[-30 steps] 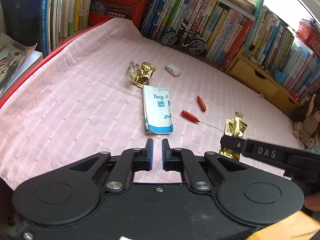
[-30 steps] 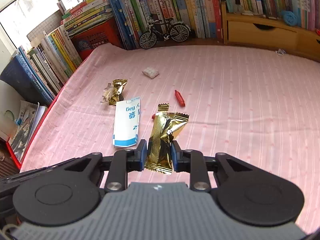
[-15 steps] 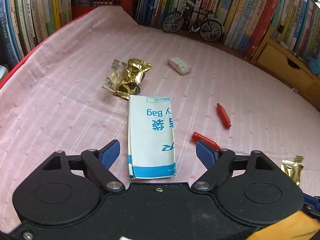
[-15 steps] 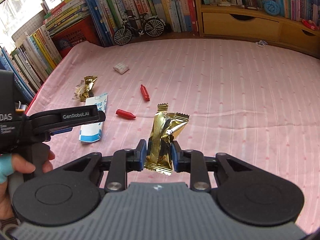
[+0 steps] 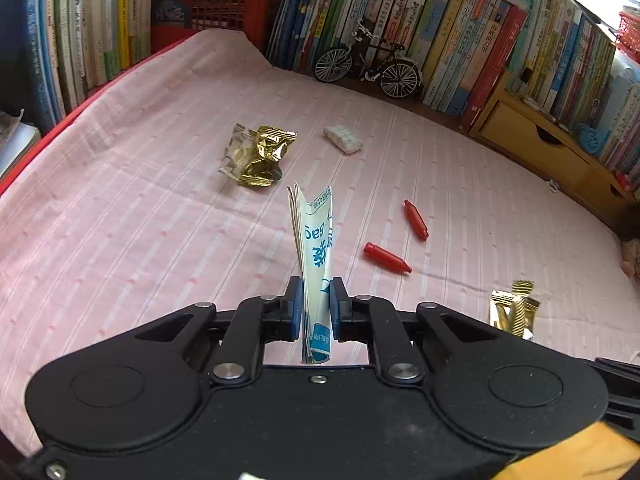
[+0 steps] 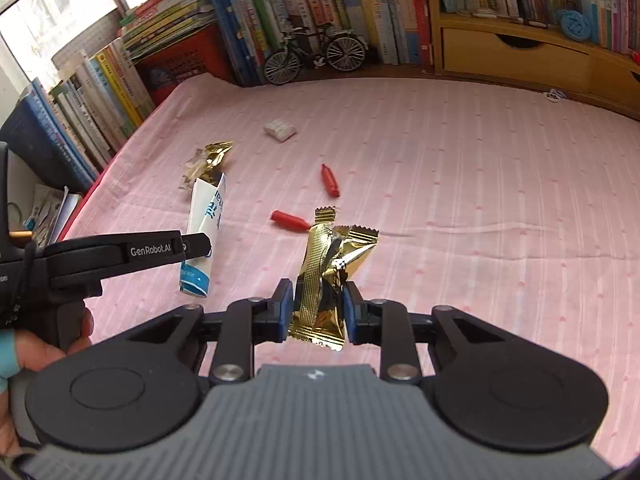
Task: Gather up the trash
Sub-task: 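Carry the white packet and gold wrapper down over the trash bin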
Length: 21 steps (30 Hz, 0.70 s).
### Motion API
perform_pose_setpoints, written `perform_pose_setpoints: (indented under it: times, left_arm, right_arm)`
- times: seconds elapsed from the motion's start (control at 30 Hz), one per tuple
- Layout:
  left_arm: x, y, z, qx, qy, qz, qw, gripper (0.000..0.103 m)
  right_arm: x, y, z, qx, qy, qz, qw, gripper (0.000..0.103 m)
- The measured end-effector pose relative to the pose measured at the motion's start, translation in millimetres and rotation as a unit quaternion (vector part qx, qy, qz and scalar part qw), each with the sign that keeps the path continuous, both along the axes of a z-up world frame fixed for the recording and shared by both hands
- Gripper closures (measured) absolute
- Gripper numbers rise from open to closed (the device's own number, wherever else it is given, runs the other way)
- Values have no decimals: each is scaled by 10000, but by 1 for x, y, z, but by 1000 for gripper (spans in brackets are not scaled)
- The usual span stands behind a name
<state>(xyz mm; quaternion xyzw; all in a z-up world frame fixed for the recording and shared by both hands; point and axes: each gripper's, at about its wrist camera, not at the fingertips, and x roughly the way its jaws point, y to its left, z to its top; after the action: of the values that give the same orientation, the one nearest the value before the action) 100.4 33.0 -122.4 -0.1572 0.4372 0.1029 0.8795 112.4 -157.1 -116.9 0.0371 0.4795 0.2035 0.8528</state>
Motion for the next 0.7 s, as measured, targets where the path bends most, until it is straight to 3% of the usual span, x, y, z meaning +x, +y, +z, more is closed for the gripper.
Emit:
perform_pose_setpoints:
  times: [0.3, 0.47, 0.7]
  left_arm:
    - [-150, 28, 33, -29, 22, 332, 9994, 90]
    - [-245, 41, 23, -111, 184, 605, 9979, 90]
    - [-343, 54, -1, -509, 539, 924, 9930, 90]
  right_arm:
    - [-86, 56, 12, -22, 72, 816, 9966, 70]
    - [-145, 78, 7, -84, 272, 1095, 9936, 70]
    - [-230, 90, -3, -325, 488, 1293, 9899, 70]
